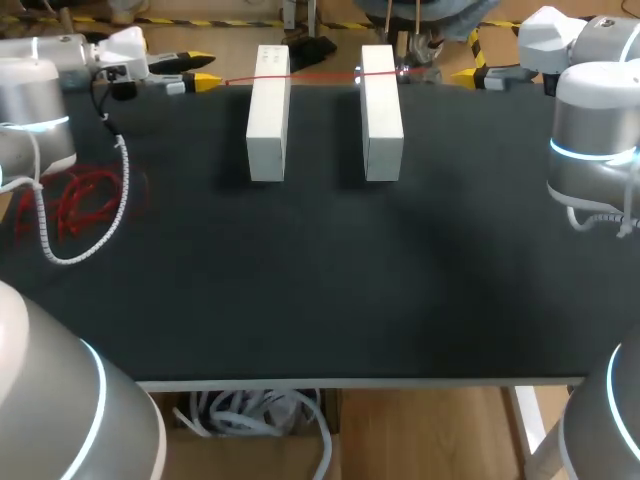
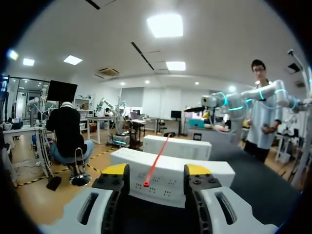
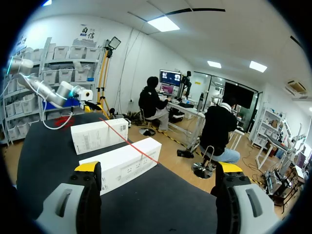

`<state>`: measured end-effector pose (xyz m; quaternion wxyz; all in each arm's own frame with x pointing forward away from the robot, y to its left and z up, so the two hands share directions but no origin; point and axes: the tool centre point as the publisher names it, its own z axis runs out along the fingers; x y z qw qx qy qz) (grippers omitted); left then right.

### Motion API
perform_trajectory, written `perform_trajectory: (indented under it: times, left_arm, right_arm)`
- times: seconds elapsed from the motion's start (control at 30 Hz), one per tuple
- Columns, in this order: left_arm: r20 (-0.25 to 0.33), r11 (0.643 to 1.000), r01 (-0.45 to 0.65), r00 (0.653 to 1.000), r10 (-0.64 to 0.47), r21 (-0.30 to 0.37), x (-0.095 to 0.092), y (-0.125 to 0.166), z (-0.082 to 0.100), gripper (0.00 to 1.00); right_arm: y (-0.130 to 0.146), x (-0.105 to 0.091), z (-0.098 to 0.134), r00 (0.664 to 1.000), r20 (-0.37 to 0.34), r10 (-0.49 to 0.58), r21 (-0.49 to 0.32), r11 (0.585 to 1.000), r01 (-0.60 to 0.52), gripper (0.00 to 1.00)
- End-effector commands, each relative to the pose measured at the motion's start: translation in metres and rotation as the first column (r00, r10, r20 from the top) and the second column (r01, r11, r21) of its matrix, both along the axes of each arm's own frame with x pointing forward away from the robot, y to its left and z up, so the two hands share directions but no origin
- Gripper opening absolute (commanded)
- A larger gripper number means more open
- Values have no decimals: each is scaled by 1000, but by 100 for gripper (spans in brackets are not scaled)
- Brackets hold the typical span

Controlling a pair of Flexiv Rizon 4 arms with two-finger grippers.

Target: Grab the tape and strap the tape.

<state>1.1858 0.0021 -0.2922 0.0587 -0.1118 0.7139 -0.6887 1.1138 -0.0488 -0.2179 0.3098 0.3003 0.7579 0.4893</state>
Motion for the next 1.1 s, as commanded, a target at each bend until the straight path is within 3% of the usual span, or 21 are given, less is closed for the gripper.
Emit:
perform_trajectory:
  times: [0.03, 0.13, 1.1]
  left_arm:
    - [-3, 996, 85, 996, -85, -16, 8, -2, -8, 46]
    - [-5, 996, 90, 996, -90, -19, 9, -4, -9, 49]
    - [-55, 994, 106, 993, -107, -17, 19, -10, -40, 38]
  right_arm:
    - [0, 0, 0, 1000, -1, 1, 0, 1000, -1, 100]
    - [0, 0, 0, 1000, -1, 1, 0, 1000, -1, 100]
    - [0, 0, 0, 1000, -1, 1, 0, 1000, -1, 100]
